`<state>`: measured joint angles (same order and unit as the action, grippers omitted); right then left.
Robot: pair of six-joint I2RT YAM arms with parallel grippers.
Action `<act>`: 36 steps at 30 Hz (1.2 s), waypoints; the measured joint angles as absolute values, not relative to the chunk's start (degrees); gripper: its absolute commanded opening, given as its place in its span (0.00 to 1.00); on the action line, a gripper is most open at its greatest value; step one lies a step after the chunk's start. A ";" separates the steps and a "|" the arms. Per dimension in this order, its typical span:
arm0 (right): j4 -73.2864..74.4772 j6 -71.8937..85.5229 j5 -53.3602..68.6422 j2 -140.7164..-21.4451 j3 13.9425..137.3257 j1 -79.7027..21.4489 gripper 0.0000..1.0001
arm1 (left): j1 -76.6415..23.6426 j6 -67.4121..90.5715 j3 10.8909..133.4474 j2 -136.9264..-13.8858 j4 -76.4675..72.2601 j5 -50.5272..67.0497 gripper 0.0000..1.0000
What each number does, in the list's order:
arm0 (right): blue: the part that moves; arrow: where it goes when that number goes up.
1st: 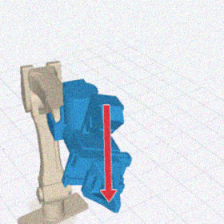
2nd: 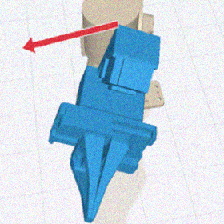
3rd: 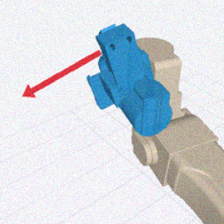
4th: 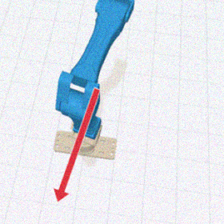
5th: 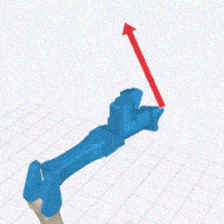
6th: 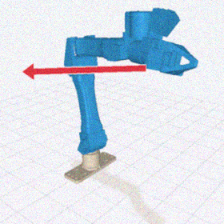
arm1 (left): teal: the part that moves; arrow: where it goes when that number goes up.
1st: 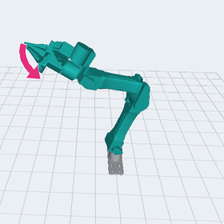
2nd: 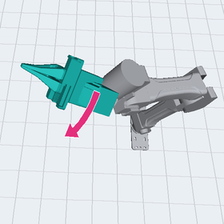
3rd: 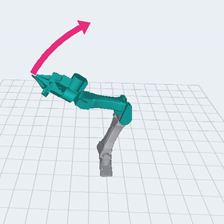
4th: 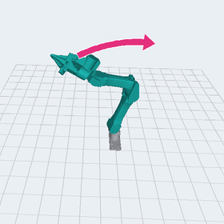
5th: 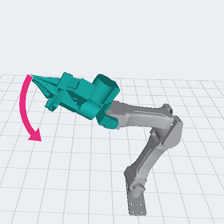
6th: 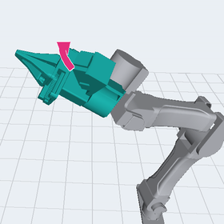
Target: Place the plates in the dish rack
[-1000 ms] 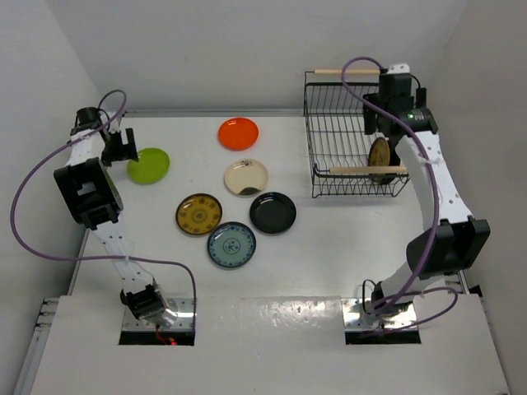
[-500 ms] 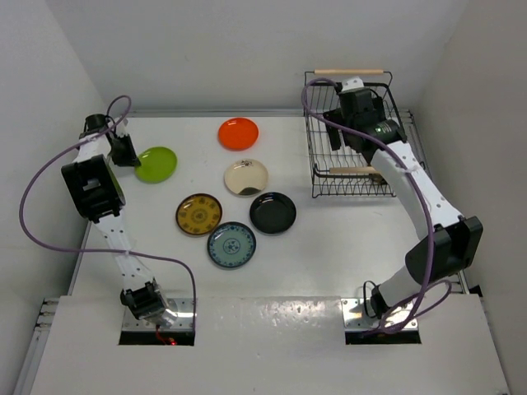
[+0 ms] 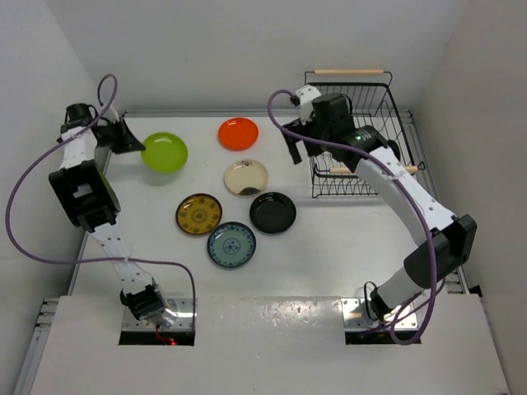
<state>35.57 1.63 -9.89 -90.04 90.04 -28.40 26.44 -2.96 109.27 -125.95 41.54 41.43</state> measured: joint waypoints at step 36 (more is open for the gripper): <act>18.94 24.49 7.29 -96.88 89.27 -26.65 0.00 | 2.13 -12.80 106.30 -102.39 47.48 43.97 1.00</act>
